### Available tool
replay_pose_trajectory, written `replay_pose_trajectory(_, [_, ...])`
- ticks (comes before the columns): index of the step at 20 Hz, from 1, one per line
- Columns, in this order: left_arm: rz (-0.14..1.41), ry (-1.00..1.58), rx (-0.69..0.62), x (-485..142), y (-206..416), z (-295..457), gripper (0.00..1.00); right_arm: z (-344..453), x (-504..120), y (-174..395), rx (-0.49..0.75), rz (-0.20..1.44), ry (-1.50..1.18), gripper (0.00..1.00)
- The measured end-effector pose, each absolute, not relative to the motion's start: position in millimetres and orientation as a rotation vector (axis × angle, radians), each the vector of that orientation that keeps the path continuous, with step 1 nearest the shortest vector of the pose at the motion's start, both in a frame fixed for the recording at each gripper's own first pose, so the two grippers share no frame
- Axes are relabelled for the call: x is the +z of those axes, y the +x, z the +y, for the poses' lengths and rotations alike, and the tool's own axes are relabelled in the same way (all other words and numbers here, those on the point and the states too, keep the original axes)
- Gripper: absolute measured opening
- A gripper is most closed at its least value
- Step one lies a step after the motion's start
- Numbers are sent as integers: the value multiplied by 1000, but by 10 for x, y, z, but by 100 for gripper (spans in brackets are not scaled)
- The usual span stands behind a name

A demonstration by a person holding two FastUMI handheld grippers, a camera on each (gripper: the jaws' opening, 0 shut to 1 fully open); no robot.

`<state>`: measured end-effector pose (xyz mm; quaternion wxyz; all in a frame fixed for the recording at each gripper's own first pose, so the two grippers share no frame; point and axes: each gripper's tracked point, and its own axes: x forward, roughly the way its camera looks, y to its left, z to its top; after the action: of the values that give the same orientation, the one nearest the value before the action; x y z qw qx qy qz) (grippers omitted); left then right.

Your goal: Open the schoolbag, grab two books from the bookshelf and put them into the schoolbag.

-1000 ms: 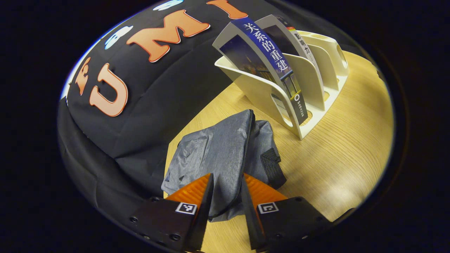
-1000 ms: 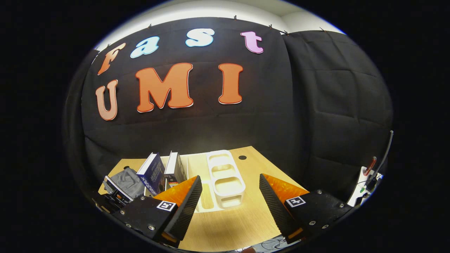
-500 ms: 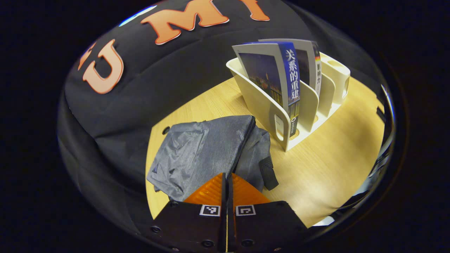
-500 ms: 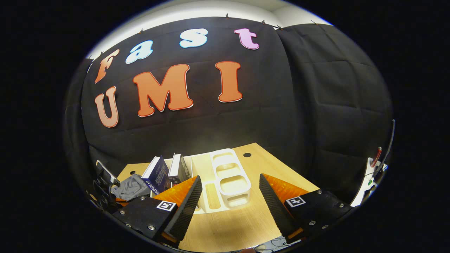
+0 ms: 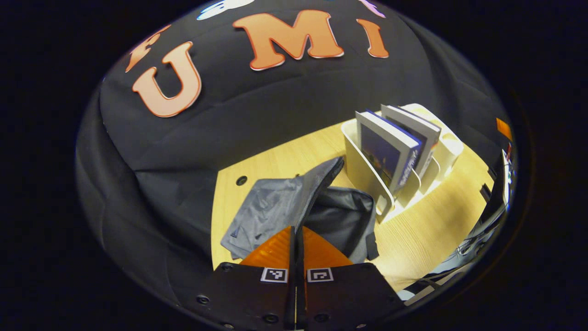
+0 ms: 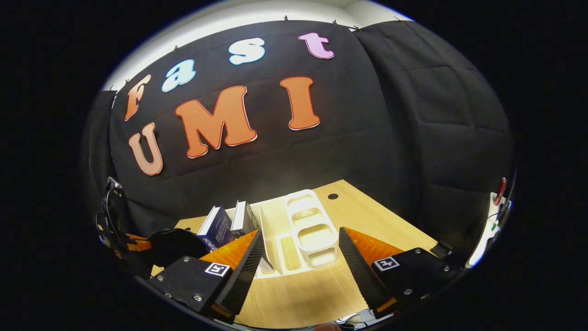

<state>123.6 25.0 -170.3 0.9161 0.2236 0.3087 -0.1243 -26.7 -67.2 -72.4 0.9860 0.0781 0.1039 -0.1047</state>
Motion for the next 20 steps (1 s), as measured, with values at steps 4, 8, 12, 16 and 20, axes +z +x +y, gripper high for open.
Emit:
replay_pose_trajectory(4, [613, 381, -229, -1353, 1447, 408, 2, -585, -746, -311, -190, 230, 146, 97])
replay_pose_trajectory(8, [578, 385, -213, -1071, 1613, 535, 0, -449, -745, -315, -149, 257, 140, 97])
replay_pose_trajectory(12, [565, 365, -192, -897, 1725, 685, 1, -263, -717, -190, -113, 280, 175, 97])
replay_pose_trajectory(16, [571, 366, -214, -942, 1725, 691, 1, 252, -513, 192, -2, 289, 183, 97])
replay_pose_trajectory(20, [564, 383, -245, -1048, 1711, 589, 1, 958, -316, 625, 155, 403, 123, 97])
